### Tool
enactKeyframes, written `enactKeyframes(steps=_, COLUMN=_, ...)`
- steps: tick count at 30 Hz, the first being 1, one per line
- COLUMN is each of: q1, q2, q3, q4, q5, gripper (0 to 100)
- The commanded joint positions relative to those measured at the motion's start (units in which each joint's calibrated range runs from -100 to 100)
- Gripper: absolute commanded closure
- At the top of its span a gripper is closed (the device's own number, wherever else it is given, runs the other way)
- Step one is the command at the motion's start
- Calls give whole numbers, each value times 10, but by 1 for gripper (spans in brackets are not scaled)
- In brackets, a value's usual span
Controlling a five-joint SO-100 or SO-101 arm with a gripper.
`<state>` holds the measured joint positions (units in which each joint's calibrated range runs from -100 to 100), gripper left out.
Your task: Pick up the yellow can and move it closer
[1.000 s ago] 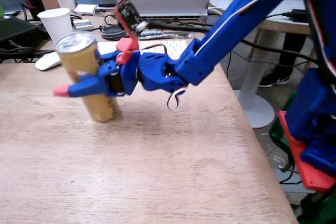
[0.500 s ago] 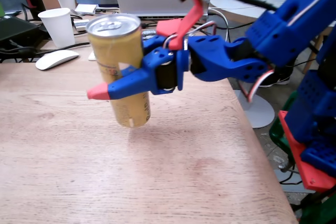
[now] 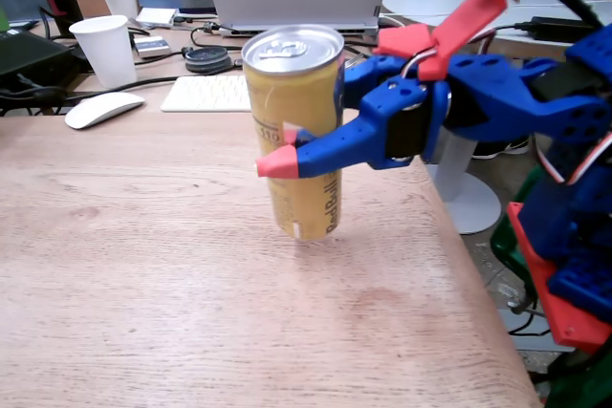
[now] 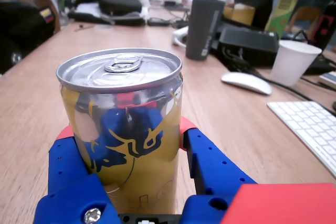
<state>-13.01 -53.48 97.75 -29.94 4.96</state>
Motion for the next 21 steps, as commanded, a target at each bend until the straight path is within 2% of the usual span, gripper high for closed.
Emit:
enactKeyframes(steps=1, q1=5, q2=-132, q3=9, q4=115, q5=-2, gripper=73)
enactKeyframes(steps=5, q1=5, q2=-236, q3=16, q4=232, q5=-3, gripper=73)
enactKeyframes(steps=17, q1=7, q2=-390, q3=6, q4=518, q5=-3, gripper=73)
enactKeyframes(steps=21, q1=7, q2=-432, q3=6, q4=556, q5=-3, gripper=73)
